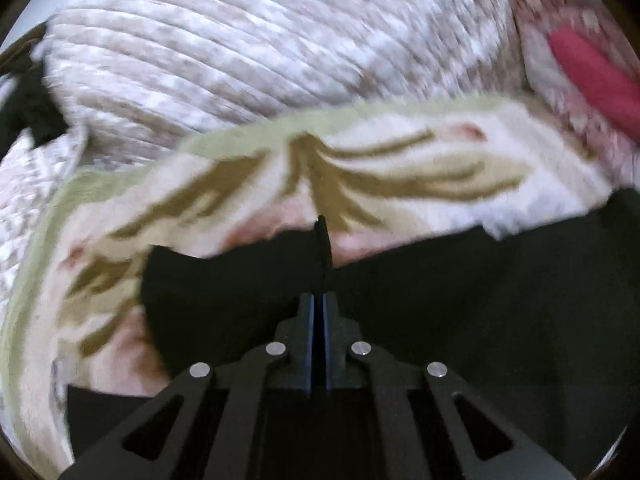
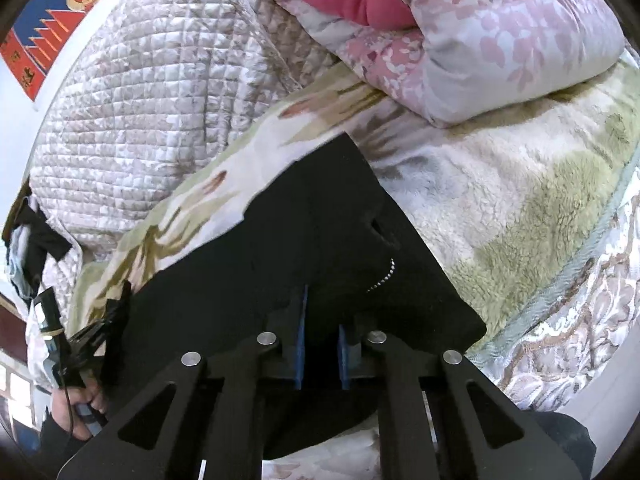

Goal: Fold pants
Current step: 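Lift the held edge with both grippers and fold it over the pants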

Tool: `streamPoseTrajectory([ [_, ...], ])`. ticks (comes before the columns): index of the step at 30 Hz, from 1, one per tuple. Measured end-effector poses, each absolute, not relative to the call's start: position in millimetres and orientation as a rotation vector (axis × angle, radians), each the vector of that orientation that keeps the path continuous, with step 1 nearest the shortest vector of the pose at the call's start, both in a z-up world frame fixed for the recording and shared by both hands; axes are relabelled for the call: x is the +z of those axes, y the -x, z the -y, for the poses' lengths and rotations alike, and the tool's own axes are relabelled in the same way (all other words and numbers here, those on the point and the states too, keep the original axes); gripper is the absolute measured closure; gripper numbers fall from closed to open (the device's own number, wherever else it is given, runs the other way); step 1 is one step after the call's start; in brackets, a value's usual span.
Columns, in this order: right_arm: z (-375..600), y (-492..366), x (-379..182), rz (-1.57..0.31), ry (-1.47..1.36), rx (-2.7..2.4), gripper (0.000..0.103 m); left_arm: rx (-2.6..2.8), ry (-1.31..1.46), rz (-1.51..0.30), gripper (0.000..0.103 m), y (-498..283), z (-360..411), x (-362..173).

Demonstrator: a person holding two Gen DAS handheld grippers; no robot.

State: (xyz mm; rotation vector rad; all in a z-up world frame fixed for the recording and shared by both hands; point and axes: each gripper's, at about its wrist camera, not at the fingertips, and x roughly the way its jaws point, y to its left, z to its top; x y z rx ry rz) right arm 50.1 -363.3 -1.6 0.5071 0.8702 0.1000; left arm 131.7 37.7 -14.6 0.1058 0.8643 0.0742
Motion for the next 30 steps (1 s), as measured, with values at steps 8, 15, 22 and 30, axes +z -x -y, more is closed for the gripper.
streamPoseTrajectory([
  [8, 372.1, -37.8, 5.3, -0.865, -0.542, 0.099, 0.093, 0.214, 0.169, -0.663, 0.098, -32.0, -123.7, 38.2],
  [15, 372.4, -44.0, -9.1, -0.927, -0.527, 0.085, 0.092, 0.276, 0.402, -0.814, 0.098, 7.8, -181.2, -27.2],
  [22, 370.7, -46.4, -11.9, -0.941, -0.517, 0.085, 0.092, 0.223, 0.495, -0.802, 0.076, 1.4, -189.4, -38.8],
  [30, 370.7, -49.1, -13.1, -0.94, -0.503, 0.084, 0.092, 0.125, 0.385, -0.835, 0.063, -35.6, -180.6, -42.7],
])
